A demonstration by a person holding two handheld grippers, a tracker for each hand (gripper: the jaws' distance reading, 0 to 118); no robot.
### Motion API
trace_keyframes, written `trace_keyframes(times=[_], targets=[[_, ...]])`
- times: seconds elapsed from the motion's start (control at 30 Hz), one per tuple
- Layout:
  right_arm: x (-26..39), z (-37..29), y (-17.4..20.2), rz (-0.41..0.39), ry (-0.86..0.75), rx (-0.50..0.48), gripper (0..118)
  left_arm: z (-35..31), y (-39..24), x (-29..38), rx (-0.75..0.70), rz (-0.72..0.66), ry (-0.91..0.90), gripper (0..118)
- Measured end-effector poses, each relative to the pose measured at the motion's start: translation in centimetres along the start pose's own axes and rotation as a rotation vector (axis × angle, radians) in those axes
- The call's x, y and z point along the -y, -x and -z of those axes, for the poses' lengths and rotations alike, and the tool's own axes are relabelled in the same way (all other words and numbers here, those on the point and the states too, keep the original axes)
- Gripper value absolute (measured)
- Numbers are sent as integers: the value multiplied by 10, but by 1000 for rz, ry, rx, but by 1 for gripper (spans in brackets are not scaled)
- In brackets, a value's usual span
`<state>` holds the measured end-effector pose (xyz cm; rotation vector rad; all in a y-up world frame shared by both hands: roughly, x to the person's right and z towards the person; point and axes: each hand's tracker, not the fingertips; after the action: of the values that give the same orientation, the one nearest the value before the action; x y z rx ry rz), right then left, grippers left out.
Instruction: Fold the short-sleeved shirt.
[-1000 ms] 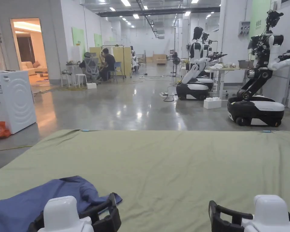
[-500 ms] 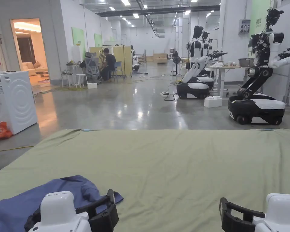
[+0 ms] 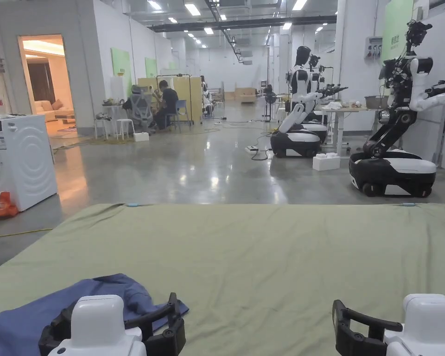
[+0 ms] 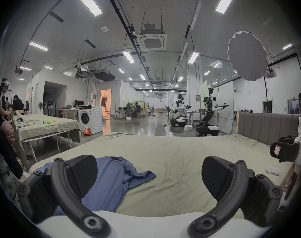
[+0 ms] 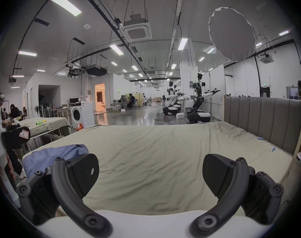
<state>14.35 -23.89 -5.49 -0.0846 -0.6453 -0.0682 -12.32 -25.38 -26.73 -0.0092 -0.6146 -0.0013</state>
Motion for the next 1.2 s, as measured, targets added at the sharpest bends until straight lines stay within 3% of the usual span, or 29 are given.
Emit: trace_keyframes(times=[0.2, 0.33, 1.07, 1.1, 1.13, 1.17, 1.2], targets=[[0, 2, -4, 20, -7, 0, 118, -2, 1, -1, 15, 31, -19, 118], [-1, 2, -1, -18, -1, 21, 118, -3, -1, -3, -8, 38, -41, 118], [3, -2, 1, -10, -5, 20, 118, -3, 2, -1, -8, -12, 14, 118], [3, -3, 2, -15, -2, 23, 114, -6, 2, -1, 2, -15, 9, 116], [3, -5, 1, -19, -10, 23, 85, -9, 1, -2, 9, -13, -3, 88], [3, -9, 3, -22, -30, 40, 35, -11, -1, -3, 2, -3, -18, 46], [3, -9, 3, -29, -41, 100, 5, -12, -3, -4, -24, 16, -37, 6]])
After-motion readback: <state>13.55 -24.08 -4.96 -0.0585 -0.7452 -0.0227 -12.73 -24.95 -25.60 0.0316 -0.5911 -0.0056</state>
